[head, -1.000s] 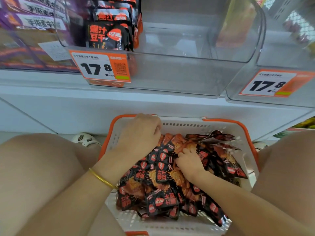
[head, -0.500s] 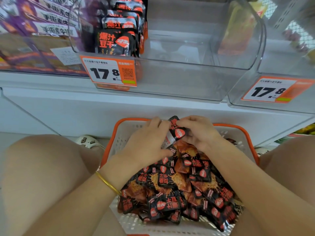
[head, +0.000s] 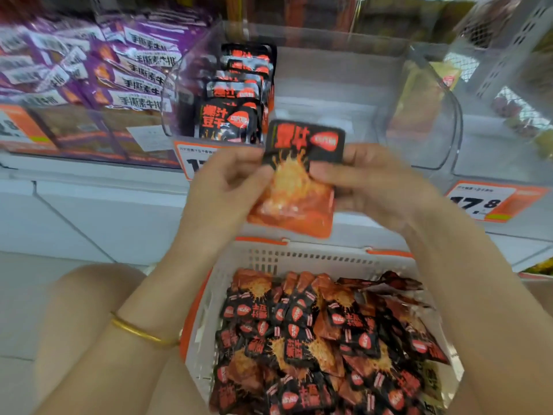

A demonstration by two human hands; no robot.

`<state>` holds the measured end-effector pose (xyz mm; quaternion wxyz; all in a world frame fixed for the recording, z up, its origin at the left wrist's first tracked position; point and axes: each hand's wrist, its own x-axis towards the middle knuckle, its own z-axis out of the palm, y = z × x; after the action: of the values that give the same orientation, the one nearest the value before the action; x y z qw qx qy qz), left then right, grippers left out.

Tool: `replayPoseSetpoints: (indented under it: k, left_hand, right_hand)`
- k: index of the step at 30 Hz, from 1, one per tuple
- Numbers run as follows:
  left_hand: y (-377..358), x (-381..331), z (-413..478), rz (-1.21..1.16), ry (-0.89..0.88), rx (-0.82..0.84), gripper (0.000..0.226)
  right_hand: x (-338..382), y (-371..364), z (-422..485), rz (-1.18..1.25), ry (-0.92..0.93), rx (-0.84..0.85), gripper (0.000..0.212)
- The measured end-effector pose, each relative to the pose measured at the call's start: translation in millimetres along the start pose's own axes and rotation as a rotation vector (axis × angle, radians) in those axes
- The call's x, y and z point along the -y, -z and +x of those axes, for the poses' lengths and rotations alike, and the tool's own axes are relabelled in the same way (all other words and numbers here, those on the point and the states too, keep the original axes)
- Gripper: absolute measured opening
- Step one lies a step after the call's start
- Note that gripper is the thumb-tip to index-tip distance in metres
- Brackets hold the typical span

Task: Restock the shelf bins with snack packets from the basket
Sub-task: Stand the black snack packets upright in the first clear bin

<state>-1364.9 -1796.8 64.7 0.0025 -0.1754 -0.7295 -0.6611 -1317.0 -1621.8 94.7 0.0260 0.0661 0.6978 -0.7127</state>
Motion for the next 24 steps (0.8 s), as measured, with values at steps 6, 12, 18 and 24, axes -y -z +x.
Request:
replayPoseSetpoints:
  k: [6, 12, 18, 24]
  left_hand:
    - [31, 3, 46, 0.538, -0.323, -0.34, 0.03]
    - [41, 14, 58, 0.783, -0.383, -0.353, 0.034]
    - [38, 13, 53, 0.735, -0.423, -0.274, 0.035]
    - [39, 14, 53, 0.795, -0.428, -0.236, 0.035]
  right_hand:
    - [63, -20, 75, -0.062, 0.177, -0.227, 0.007]
    - [30, -48, 123, -0.503, -0.045, -0.028, 0.015]
    - [19, -55, 146, -0.704, -0.185, 0.024, 0.052]
    - [19, -65, 149, -0.691, -0.099, -0.054, 0.042]
